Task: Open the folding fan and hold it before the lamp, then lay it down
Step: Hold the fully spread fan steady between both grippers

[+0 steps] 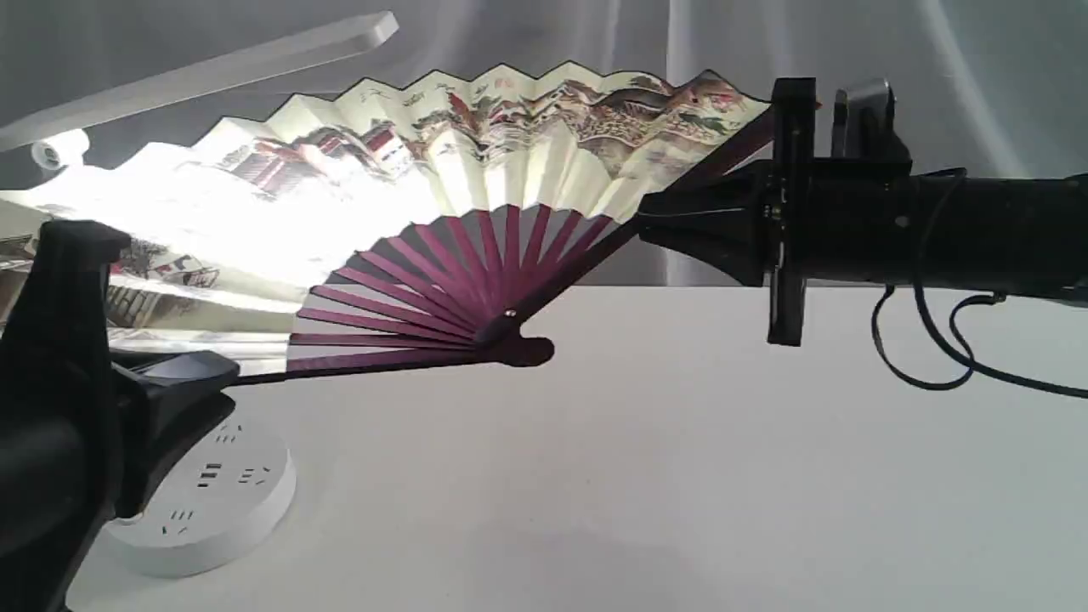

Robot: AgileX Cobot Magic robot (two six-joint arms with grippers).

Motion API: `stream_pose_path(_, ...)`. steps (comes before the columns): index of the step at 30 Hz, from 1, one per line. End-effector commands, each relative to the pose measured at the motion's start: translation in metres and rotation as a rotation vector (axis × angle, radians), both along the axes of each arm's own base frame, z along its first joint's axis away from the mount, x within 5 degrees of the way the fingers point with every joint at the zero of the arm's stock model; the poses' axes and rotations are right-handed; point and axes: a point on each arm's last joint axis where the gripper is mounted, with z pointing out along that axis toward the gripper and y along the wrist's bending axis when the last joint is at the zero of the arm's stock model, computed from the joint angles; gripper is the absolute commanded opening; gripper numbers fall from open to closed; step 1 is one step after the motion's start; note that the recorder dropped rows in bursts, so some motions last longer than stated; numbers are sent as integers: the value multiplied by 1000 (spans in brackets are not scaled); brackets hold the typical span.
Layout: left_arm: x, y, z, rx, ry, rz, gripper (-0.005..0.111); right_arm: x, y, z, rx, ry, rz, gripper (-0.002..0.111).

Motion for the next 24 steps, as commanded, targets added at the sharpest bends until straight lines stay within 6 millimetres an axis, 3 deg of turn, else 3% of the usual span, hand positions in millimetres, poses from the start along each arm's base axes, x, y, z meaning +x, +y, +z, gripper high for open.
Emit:
stream_pose_path(1, 2, 13, -3, 83, -12, 114, 0, 12, -14, 6, -26, -34, -150, 0)
stream_pose_path(24, 1, 8, -3, 52, -6, 56, 0, 10, -13, 7, -6, -27, -125, 0)
